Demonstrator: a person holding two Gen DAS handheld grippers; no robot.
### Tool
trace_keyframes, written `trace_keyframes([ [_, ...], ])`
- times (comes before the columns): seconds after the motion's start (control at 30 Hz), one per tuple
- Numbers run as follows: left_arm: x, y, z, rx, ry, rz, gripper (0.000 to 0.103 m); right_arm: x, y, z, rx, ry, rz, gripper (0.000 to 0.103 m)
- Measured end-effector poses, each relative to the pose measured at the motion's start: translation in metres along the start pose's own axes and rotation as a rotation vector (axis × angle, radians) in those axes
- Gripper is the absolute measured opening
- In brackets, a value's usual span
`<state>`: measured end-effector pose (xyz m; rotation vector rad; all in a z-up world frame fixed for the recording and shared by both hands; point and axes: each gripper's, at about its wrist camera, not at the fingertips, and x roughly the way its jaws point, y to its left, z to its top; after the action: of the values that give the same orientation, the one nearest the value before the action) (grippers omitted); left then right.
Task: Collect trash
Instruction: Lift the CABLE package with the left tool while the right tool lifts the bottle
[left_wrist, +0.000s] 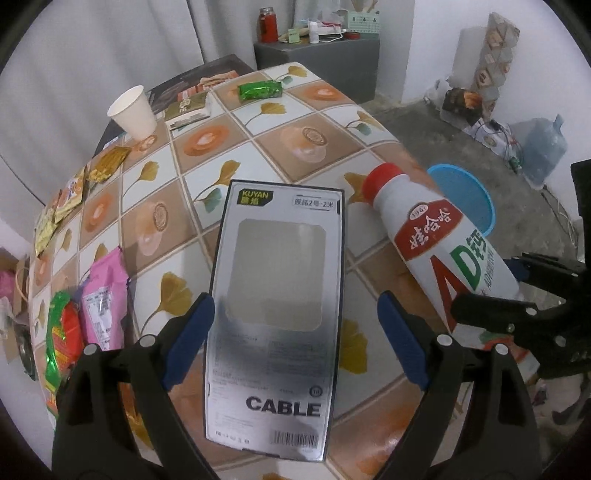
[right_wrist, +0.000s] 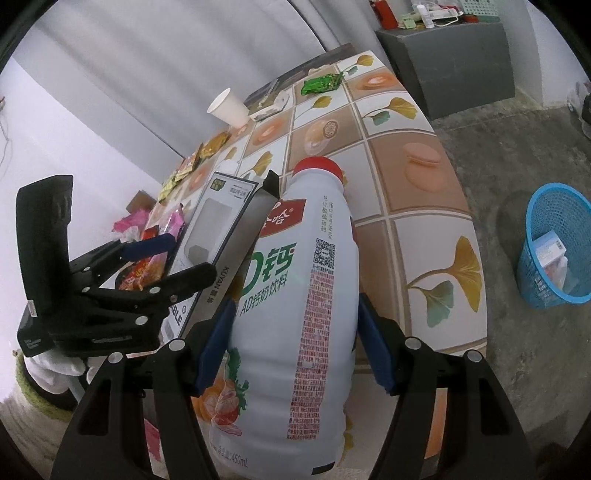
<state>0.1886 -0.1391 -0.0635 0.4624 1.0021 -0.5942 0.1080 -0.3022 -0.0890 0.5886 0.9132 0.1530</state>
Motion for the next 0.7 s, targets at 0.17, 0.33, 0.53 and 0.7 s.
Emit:
trace_keyframes([
  [0.17,0.009,-0.005,0.006,0.025,0.006,-0.005,0.085,0.000,0.000,0.000,0.016,-0.003,-0.006,0.064],
  [0.33,0.015,-0.012,0.009,0.070,0.004,0.033,0.077,-0.002,-0.003,-0.001,0.040,-0.007,0.007,0.064],
  [0.53,0.022,-0.012,0.010,0.066,0.013,0.050,0.063,-0.003,-0.007,-0.002,0.063,-0.007,0.033,0.064],
  [0.7,0.020,-0.009,0.009,0.066,0.008,0.065,0.056,-0.003,-0.009,-0.004,0.078,-0.010,0.050,0.063],
])
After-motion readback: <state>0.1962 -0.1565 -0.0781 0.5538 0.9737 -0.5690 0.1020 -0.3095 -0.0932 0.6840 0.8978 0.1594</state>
